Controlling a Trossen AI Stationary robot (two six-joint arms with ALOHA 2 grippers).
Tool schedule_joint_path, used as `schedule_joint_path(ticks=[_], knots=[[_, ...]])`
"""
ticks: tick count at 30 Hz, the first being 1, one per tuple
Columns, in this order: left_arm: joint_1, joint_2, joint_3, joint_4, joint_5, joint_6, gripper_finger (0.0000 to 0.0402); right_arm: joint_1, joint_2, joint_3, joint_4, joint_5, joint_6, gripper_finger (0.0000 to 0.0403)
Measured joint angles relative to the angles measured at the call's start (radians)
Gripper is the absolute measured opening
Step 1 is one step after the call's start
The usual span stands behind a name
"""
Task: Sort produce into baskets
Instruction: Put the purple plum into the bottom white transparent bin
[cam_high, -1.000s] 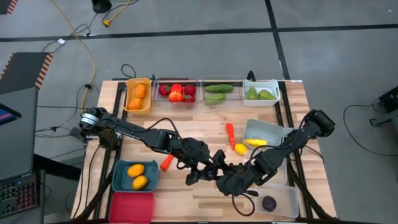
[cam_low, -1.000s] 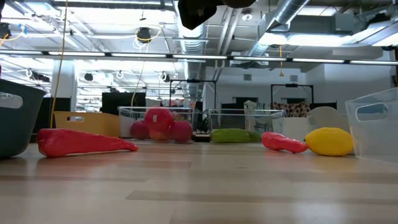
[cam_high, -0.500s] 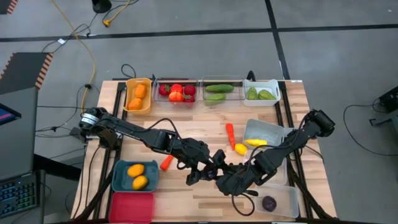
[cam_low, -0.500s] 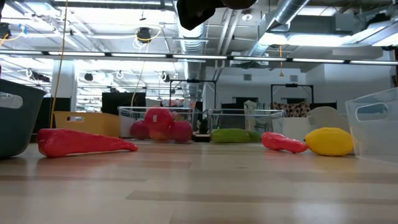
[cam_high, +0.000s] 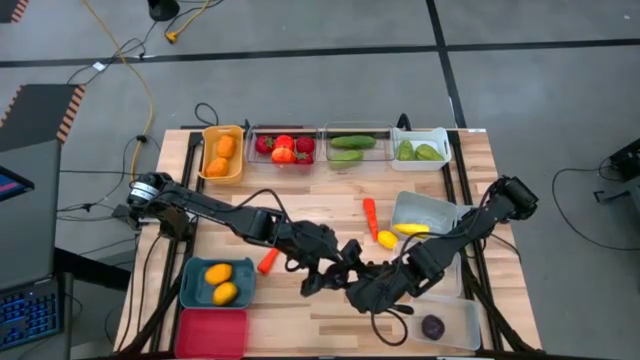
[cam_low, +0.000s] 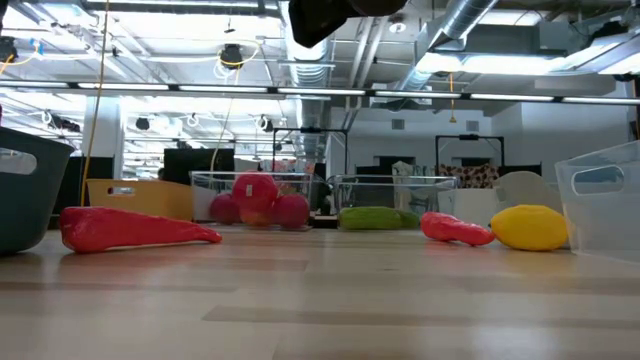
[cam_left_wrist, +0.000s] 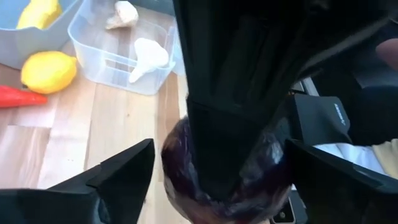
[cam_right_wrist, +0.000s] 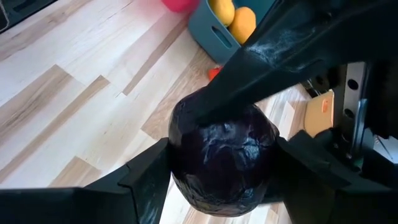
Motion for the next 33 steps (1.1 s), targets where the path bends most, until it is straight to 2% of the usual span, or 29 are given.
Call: schedule_joint_path(ticks=[6,13,18,21,25,33], knots=[[0.001,0.000,0.000,-0.001,-0.003,0.041,0.0373,0.001,0.000,0.000,0.000,-0.002,0.001,0.0282],[0.002,0.000,0.000,-0.011,-0.007,0.129,0.0378,0.003,0.000,0.000,-0.074,-0.055,0.128,0.0282],[0.002,0.000,0.000,-0.055,-0.060,0.182,0.0377,0.012,0.000,0.000,-0.171,-0.069,0.257,0.0282],[0.002,0.000,0.000,-0.116,-0.121,0.202,0.0377,0.022,0.000,0.000,-0.214,-0.117,0.326,0.0282],[0.003,0.001,0.000,-0.196,-0.193,0.203,0.0377,0.043,0.000,0.000,-0.277,-0.199,0.456,0.0282],[0.002,0.001,0.000,-0.271,-0.213,0.199,0.0377,0.115,0.000,0.000,-0.408,-0.347,0.844,0.0282]])
